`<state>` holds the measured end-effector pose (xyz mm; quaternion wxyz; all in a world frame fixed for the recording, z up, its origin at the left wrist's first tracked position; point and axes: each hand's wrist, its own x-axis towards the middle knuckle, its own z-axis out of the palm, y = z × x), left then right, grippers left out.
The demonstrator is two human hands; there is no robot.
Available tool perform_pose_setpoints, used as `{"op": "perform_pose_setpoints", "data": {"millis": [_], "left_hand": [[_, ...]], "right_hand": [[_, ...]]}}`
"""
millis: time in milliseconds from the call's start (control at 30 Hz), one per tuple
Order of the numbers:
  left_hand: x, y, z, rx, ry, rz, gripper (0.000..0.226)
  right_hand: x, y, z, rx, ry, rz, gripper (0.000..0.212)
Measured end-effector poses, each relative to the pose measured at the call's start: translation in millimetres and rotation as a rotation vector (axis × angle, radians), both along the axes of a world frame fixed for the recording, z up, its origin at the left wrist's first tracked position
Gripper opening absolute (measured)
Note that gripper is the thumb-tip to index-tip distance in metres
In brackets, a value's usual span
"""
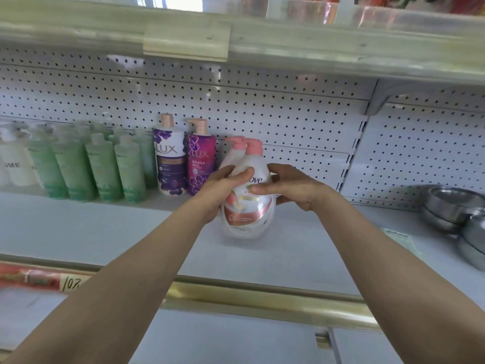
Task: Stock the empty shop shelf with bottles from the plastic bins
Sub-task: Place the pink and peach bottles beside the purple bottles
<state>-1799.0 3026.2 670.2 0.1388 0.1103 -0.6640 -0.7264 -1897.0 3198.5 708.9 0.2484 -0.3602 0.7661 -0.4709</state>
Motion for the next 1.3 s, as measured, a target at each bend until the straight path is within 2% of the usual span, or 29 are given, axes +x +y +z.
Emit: {"op": "perform_pose_setpoints", "data": {"millis": [67,233,267,367,433,567,633,733,833,900,1167,1300], "left_hand": [[-1.6,-0.6,-0.9,-0.024,-0.012,0.006,0.075],[-3.1,-15.7,-3.8,-0.096,0.009,0.030,0.031],[-2.7,-20.8,-4.1,-0.100,0.018,0.050,0.028],[-4.9,-40.1,-9.5,-0.124,0.006,0.210,0.038],[-7.7,-53.8,-15.5,-0.151,-0.022,0.343,0.037],[-13.2,-76.4,-23.7,-0.260,0.024,0.459,0.047],[-16.7,-88.1,-22.5,-0.423,0.074,0.507,0.052],[-22.7,-103.1,-16.1,-0.750,0.106,0.593,0.055],[-28.4,-116.7,-13.7,-0.998,0.046,0.648,0.059],[-32.0,-124.9,-17.0,-1.081,0.007,0.640,0.061],[-34.2,-133.2,-43.7,-1.091,-0.070,0.580,0.064],[-30.4,-127.9,-48.7,-1.050,-0.190,0.537,0.067]], "right_hand": [[-3.3,-1.5,-3.2,-0.006,-0.002,-0.015,0.056],[-8.8,-18.7,-14.1,-0.037,-0.002,-0.030,0.061],[-10.2,-23.4,-16.8,-0.046,0.001,-0.037,0.061],[-16.9,-36.4,-26.0,-0.076,0.013,-0.067,0.064],[-21.1,-44.0,-32.3,-0.076,0.029,-0.078,0.065],[-28.2,-58.0,-45.4,-0.094,0.050,-0.044,0.073],[-32.9,-65.3,-49.0,-0.073,0.164,-0.031,0.077],[-40.7,-73.5,-53.1,0.029,0.366,-0.138,0.084],[-47.9,-76.5,-57.0,0.038,0.417,-0.187,0.086],[-52.0,-77.3,-59.5,0.025,0.400,-0.186,0.088],[-49.4,-79.3,-60.7,0.010,0.394,-0.208,0.082],[-40.5,-79.7,-55.2,0.083,0.425,-0.229,0.083]]}}
